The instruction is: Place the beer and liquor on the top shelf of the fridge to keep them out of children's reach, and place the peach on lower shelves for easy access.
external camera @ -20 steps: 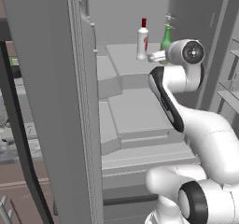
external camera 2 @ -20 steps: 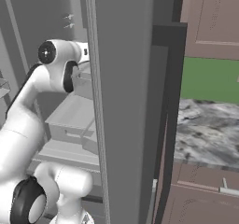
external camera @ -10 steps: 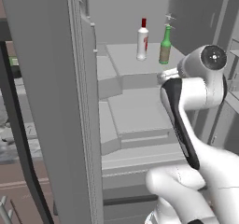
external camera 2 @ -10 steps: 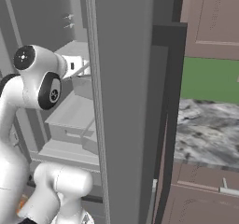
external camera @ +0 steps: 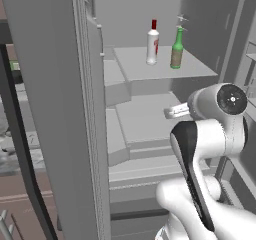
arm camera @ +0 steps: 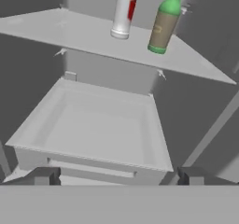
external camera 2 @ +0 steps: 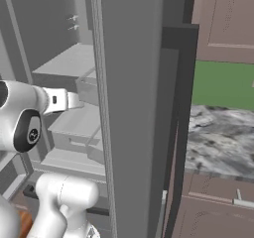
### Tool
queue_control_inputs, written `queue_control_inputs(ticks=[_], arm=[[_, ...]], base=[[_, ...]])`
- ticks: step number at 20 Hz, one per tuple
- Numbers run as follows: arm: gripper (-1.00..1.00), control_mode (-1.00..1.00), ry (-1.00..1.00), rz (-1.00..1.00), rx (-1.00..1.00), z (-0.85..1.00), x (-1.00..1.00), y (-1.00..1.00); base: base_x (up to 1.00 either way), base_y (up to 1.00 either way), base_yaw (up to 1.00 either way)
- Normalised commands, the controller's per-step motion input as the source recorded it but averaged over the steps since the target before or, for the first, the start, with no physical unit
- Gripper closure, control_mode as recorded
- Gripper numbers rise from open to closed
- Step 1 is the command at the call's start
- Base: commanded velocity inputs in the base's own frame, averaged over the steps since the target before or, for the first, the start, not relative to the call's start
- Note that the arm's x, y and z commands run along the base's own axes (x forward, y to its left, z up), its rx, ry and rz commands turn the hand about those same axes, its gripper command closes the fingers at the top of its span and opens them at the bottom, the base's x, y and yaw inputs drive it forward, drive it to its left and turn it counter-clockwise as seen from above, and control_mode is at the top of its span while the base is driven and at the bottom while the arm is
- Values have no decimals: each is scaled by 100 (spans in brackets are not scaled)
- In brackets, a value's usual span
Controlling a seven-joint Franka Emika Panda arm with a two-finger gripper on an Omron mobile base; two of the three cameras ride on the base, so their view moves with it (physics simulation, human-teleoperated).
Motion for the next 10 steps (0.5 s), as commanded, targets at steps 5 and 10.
queue_control_inputs(ticks=[5,10], arm=[[-100,-100,0,5,0,0,-20,5],[-100,-100,4,8,0,0,-19,0]], base=[[0,0,0],[0,0,0]])
